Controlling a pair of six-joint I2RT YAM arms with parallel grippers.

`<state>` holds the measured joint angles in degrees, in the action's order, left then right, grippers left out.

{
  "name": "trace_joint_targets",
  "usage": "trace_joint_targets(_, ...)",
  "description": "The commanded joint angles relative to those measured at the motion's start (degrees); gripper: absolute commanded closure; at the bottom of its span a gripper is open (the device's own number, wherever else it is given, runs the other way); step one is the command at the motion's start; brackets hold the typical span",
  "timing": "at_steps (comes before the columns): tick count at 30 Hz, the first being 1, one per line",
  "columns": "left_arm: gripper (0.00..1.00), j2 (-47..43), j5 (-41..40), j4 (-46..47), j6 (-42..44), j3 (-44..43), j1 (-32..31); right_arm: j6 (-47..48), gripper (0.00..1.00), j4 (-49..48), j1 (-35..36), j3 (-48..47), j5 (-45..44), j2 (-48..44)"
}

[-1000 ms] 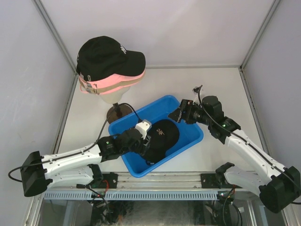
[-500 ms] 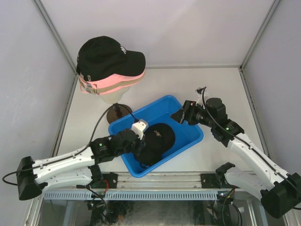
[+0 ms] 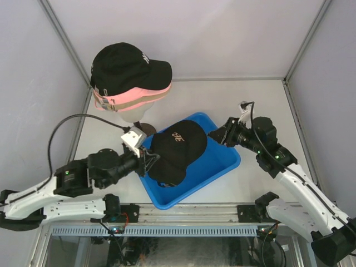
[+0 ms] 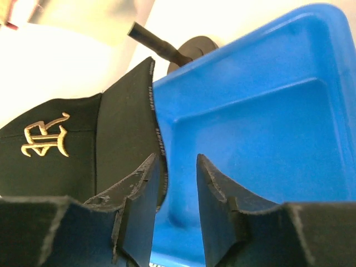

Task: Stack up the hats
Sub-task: Pick up the hat from the bin, then stack the hat on the hat.

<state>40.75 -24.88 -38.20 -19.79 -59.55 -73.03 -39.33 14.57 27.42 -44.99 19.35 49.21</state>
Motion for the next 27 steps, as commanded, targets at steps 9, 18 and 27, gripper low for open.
trace_joint_targets(9,1.0,3.75,-18.8,-10.04,6.96,-21.95,-11.55,-3.67,0.32,-2.66,0.18,-11.36,2.29,-3.48)
trace_joint_targets(18,1.0,11.03,-39.7,-11.38,20.33,-42.04,-22.63,-4.24,0.3,-4.73,0.96,-21.27,3.07,0.73)
trace_joint_targets(27,1.0,14.14,-61.17,47.15,78.68,-34.99,-27.06,-5.24,0.3,-9.22,1.62,-28.36,3.76,5.56)
